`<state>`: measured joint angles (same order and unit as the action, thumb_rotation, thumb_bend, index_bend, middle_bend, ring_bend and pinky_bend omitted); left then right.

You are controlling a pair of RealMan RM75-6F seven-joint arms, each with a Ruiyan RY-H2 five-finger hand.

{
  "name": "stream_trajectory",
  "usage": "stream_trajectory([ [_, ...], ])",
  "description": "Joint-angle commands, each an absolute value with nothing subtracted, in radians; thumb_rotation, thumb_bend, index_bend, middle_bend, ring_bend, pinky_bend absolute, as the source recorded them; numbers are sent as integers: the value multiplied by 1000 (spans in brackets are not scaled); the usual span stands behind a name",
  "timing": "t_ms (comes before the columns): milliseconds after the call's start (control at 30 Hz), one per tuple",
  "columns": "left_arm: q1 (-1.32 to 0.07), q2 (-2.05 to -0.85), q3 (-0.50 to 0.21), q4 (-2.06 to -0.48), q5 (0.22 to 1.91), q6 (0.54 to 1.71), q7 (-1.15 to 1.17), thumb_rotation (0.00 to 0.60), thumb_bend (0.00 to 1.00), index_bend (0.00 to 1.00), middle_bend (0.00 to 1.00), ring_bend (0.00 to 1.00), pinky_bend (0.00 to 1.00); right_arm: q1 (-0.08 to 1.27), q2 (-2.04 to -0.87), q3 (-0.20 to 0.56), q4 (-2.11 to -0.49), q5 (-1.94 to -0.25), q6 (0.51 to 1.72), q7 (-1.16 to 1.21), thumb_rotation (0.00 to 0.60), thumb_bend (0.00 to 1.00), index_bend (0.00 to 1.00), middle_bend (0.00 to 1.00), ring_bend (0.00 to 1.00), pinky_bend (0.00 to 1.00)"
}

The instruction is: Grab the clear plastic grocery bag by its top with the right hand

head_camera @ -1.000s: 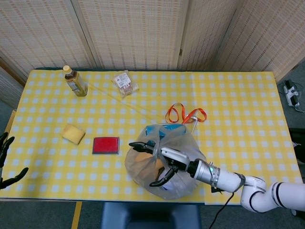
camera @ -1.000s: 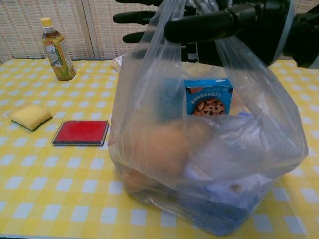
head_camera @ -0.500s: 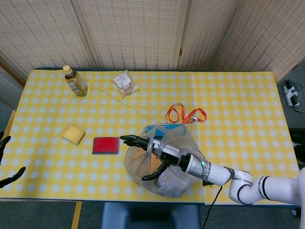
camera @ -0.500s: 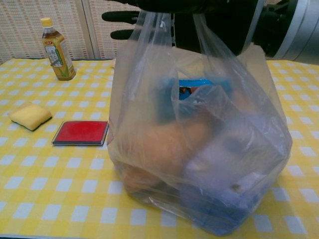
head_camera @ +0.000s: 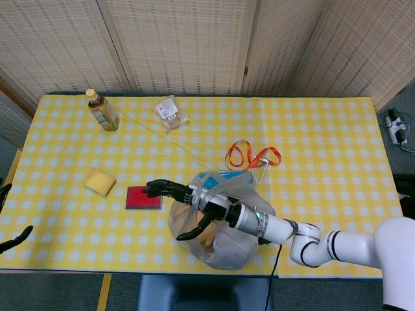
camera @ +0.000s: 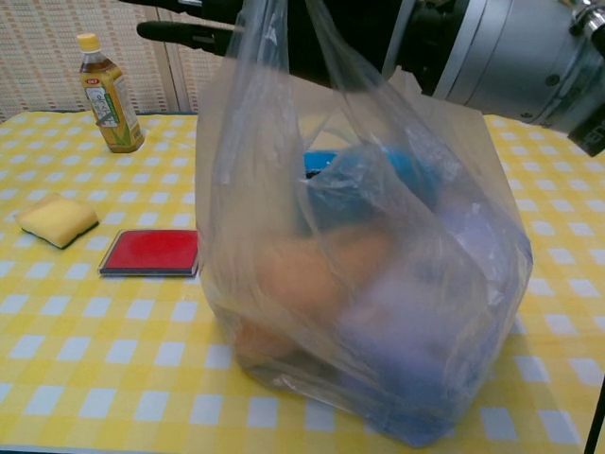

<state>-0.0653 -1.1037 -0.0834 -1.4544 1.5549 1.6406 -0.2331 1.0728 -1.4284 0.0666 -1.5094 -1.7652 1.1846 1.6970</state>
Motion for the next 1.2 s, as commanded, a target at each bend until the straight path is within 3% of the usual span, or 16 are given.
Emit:
stream_trajectory([
  [33, -65, -1103, -83, -1454, 1554, 1639, -235, 600, 232, 0, 0, 0, 5, 1060, -1446, 80, -1514, -1728, 1190, 1662, 600, 205, 199, 219, 171, 91],
  [200, -66, -1102, -82, -1456, 1557, 1638, -235, 600, 231, 0, 0, 0, 5, 1025, -1481, 120, -1548, -1624, 1199, 1652, 600, 229, 450, 439, 380, 454],
  [400, -64, -1100, -80, -1460, 1558, 1637, -230, 600, 232, 0, 0, 0, 5, 1004, -1466, 166, -1625, -1504, 1132, 1792, 600, 362, 681, 660, 574, 651],
  [600, -62, -1096, -78, -1466, 1562, 1639, -229, 600, 232, 0, 0, 0, 5, 970, -1442, 218, -1699, -1388, 1066, 1839, 600, 440, 734, 768, 653, 797],
  [933, -64, -1097, -74, -1467, 1569, 1635, -229, 600, 232, 0, 0, 0, 5, 949, -1339, 337, -1817, -1364, 981, 1887, 600, 453, 727, 770, 655, 837],
  [1200, -70, -1100, -70, -1472, 1571, 1624, -214, 600, 232, 0, 0, 0, 5, 932, -1170, 545, -2005, -1305, 1002, 1814, 600, 452, 713, 756, 645, 837],
])
